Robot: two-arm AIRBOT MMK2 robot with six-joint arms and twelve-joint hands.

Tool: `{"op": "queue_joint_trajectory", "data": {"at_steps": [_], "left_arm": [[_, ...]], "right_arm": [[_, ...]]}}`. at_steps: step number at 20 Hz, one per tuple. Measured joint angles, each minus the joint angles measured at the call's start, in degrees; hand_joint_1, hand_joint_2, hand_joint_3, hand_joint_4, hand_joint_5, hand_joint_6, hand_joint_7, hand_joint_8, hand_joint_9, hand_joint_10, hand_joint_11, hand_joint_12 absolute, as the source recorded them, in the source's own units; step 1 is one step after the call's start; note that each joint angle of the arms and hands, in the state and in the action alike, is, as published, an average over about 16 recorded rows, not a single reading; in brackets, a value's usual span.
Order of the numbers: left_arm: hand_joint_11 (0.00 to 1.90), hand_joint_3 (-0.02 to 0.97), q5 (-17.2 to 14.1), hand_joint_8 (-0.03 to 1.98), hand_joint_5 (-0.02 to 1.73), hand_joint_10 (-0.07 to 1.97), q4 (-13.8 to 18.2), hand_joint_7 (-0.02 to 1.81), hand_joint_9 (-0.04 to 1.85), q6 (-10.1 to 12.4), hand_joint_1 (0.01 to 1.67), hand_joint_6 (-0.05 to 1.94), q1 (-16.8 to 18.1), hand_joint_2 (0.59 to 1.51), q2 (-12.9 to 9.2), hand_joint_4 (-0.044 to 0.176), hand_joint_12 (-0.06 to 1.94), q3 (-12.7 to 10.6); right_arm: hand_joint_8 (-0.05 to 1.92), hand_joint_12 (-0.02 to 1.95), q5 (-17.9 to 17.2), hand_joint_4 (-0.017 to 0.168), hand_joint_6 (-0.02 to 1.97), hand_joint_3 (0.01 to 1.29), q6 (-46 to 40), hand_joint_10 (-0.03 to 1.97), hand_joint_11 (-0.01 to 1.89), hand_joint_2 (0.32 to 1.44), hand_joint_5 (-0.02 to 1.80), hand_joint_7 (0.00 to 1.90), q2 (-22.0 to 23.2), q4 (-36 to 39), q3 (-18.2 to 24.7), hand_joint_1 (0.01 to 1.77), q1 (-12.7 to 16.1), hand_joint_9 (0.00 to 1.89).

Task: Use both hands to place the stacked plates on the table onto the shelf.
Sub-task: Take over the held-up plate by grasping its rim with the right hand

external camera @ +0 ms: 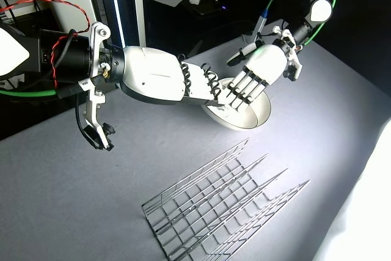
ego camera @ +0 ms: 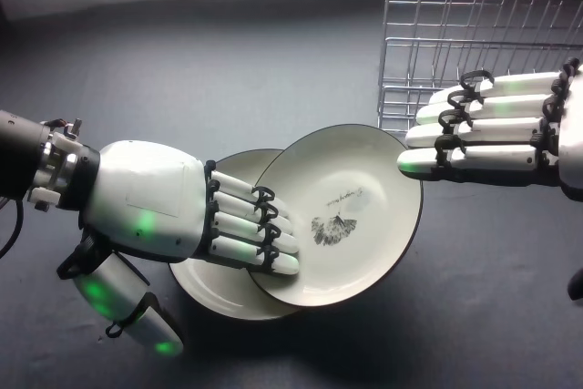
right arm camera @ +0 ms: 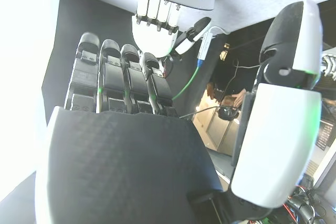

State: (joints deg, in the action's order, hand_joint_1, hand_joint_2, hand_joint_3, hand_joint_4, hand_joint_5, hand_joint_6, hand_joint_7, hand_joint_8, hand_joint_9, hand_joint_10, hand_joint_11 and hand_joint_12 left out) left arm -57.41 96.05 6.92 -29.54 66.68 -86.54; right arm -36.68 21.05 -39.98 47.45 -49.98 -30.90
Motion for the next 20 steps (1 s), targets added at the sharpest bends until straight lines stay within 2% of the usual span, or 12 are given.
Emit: {"op": "queue_joint_trajectory", "data": {"at_steps": [5,10,14,20], "left_arm": [[0.04,0.007,-0.21,-0.01,0.02,0.0,0.09,0.01,0.04,-0.01,0.01,-0.03,0.22,1.19,0.08,-0.006,0.11,-0.25],[0.04,0.007,-0.44,-0.01,0.02,0.0,0.27,0.01,0.04,-0.03,0.01,-0.03,0.5,1.187,0.18,-0.005,0.11,-0.54],[0.04,0.007,-0.61,-0.01,0.03,0.0,0.38,0.01,0.04,-0.04,0.01,-0.03,0.69,1.184,0.26,-0.004,0.1,-0.76],[0.05,0.007,-0.8,-0.01,0.03,0.0,0.51,0.01,0.04,-0.05,0.01,-0.03,0.85,1.179,0.32,-0.003,0.08,-0.93]], "right_arm": [[0.01,0.3,-0.63,0.003,0.02,0.02,0.11,0.01,0.02,0.8,0.02,0.01,-0.08,-0.02,0.61,1.15,0.28,0.02],[0.01,0.47,-3.22,0.001,0.02,0.02,-0.26,0.01,0.02,0.86,0.02,0.01,-0.65,0.36,0.65,1.26,0.43,0.02],[0.01,0.57,-6.65,0.001,0.02,0.02,-0.9,0.01,0.02,0.92,0.03,0.01,-1.21,0.88,-0.17,1.36,0.12,0.02],[0.01,0.66,-13.99,0.0,0.02,0.02,-2.11,0.01,0.02,0.97,0.04,0.01,-2.19,2.57,-3.04,1.46,-2.15,0.03]]}}
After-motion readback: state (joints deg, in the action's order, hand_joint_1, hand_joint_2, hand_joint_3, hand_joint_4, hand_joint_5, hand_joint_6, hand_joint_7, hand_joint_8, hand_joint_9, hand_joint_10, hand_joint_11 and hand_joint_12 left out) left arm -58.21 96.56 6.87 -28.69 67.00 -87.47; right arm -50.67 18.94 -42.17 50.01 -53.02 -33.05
